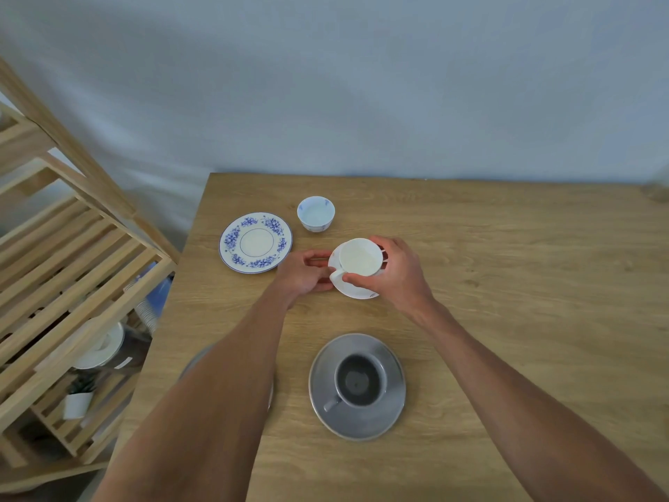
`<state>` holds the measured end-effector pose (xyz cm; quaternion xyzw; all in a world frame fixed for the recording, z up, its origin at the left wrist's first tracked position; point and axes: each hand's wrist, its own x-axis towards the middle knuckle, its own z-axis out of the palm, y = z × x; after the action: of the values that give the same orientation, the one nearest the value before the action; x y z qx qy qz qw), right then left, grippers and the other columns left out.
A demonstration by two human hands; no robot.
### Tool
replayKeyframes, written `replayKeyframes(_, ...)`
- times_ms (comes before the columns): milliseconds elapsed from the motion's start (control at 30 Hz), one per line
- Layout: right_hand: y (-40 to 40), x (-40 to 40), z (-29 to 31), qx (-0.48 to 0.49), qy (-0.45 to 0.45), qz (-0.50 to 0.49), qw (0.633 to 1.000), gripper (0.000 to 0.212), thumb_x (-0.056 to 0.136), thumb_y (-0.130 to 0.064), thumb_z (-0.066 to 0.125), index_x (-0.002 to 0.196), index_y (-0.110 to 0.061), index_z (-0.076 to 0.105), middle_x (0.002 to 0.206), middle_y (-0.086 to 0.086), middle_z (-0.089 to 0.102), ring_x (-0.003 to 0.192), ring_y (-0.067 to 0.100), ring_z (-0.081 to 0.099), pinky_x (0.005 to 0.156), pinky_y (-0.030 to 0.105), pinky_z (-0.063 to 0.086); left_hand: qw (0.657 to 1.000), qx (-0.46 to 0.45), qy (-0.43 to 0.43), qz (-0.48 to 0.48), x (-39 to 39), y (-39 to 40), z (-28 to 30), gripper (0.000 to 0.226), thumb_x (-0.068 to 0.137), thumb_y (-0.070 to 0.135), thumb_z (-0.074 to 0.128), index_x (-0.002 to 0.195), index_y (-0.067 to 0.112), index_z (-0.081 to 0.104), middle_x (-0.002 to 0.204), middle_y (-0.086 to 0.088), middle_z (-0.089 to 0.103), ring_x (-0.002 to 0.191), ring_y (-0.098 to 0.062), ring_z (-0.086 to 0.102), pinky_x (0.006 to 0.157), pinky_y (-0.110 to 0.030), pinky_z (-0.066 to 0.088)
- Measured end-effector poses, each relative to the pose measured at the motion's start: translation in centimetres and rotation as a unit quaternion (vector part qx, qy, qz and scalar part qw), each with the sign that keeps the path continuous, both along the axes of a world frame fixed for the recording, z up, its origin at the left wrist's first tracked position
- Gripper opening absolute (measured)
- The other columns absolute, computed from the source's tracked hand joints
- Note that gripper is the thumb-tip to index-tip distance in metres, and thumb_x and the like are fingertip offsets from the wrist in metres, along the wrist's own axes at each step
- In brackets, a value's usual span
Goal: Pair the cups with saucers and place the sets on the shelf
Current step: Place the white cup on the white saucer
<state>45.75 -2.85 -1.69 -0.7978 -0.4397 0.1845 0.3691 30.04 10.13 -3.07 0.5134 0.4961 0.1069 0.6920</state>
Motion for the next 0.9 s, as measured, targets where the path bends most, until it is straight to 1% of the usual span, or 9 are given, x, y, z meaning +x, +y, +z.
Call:
replayKeyframes(200, -0.3, -0.1, -0.1, 0.012, 0.015, 0.000, 1.000, 0.099, 0.054, -0.055, 0.100, 0.139, -0.021, 0.063, 0.125, -0.003, 0.060, 0.116, 0.017, 0.062, 0.097, 0.038, 0.059, 1.000, 0.007, 0.012, -0.008, 0.0, 0.0, 0.1, 0.044, 0.089, 0.000, 0.077, 0.129, 0.014, 0.071, 0.121, -0.007, 0.075, 0.102, -0.023, 0.077, 0.077, -0.032, 0.066)
replayKeyframes(333, -0.4, 0.1, 0.5, 0.011, 0.020, 0.009, 1.000, 0.105, 0.056, -0.069, 0.091, 0.144, -0.020, 0.060, 0.129, -0.004, 0.058, 0.117, 0.016, 0.062, 0.102, 0.037, 0.055, 0.999, 0.034, 0.032, -0.019, -0.3, 0.3, 0.6, 0.038, 0.089, 0.006, 0.078, 0.126, 0.015, 0.072, 0.114, -0.006, 0.078, 0.092, -0.024, 0.080, 0.071, -0.031, 0.066)
replayKeyframes(400, -0.1, 0.4, 1.0, 0.014, 0.018, 0.015, 1.000, 0.100, 0.061, -0.069, 0.089, 0.144, -0.021, 0.061, 0.132, -0.005, 0.059, 0.117, 0.014, 0.062, 0.103, 0.035, 0.053, 0.997, 0.056, 0.054, -0.018, -0.6, 0.9, 1.0, 0.035, 0.089, 0.010, 0.080, 0.121, 0.018, 0.072, 0.109, -0.004, 0.078, 0.086, -0.024, 0.081, 0.072, -0.034, 0.067)
replayKeyframes(500, 1.5, 0.7, 2.4, 0.032, 0.022, 0.028, 0.999, 0.087, 0.068, -0.061, 0.090, 0.143, -0.024, 0.063, 0.132, -0.008, 0.061, 0.117, 0.009, 0.061, 0.104, 0.032, 0.052, 0.993, 0.104, 0.063, -0.002, -1.9, 2.2, 1.5, 0.031, 0.090, 0.011, 0.077, 0.120, 0.019, 0.074, 0.104, -0.002, 0.079, 0.083, -0.020, 0.081, 0.078, -0.037, 0.067)
replayKeyframes(633, 5.5, 0.8, 3.7, 0.046, -0.004, 0.051, 0.998, 0.077, 0.076, -0.054, 0.088, 0.142, -0.023, 0.063, 0.132, -0.005, 0.063, 0.114, 0.010, 0.062, 0.102, 0.033, 0.053, 0.989, 0.130, 0.041, 0.049, -4.7, 4.4, 2.3, 0.032, 0.089, 0.010, 0.077, 0.120, 0.014, 0.073, 0.105, -0.010, 0.079, 0.078, -0.021, 0.078, 0.080, -0.038, 0.066)
replayKeyframes(700, 7.7, 0.7, 4.0, 0.030, -0.005, 0.072, 0.997, 0.081, 0.076, -0.051, 0.090, 0.145, -0.022, 0.061, 0.137, -0.002, 0.061, 0.118, 0.011, 0.061, 0.105, 0.037, 0.053, 0.988, 0.127, 0.034, 0.083, -6.6, 5.5, 2.7, 0.032, 0.088, 0.009, 0.077, 0.119, 0.012, 0.073, 0.103, -0.011, 0.078, 0.075, -0.022, 0.075, 0.074, -0.036, 0.066)
replayKeyframes(800, 10.4, 0.5, 3.9, -0.038, 0.000, 0.108, 0.993, 0.098, 0.072, -0.049, 0.093, 0.155, -0.022, 0.050, 0.151, 0.003, 0.050, 0.134, 0.018, 0.056, 0.115, 0.043, 0.047, 0.981, 0.137, 0.037, 0.133, -9.8, 6.8, 2.8, 0.030, 0.088, 0.010, 0.078, 0.118, 0.012, 0.074, 0.097, -0.008, 0.075, 0.071, -0.020, 0.072, 0.056, -0.025, 0.061)
replayKeyframes(867, 11.9, 0.5, 3.4, -0.084, -0.013, 0.127, 0.988, 0.109, 0.069, -0.051, 0.095, 0.160, -0.023, 0.042, 0.157, 0.006, 0.043, 0.141, 0.024, 0.051, 0.117, 0.043, 0.044, 0.975, 0.146, 0.052, 0.160, -11.8, 7.5, 2.4, 0.030, 0.089, 0.010, 0.078, 0.119, 0.013, 0.073, 0.099, -0.008, 0.074, 0.069, -0.017, 0.070, 0.054, -0.022, 0.058)
replayKeyframes(900, 12.5, 0.6, 3.2, -0.099, -0.015, 0.133, 0.986, 0.112, 0.068, -0.050, 0.096, 0.161, -0.022, 0.039, 0.159, 0.008, 0.041, 0.142, 0.025, 0.050, 0.117, 0.042, 0.043, 0.972, 0.148, 0.062, 0.173, -12.7, 7.8, 2.1, 0.032, 0.088, 0.011, 0.078, 0.120, 0.014, 0.073, 0.101, -0.007, 0.075, 0.069, -0.016, 0.070, 0.057, -0.024, 0.060)
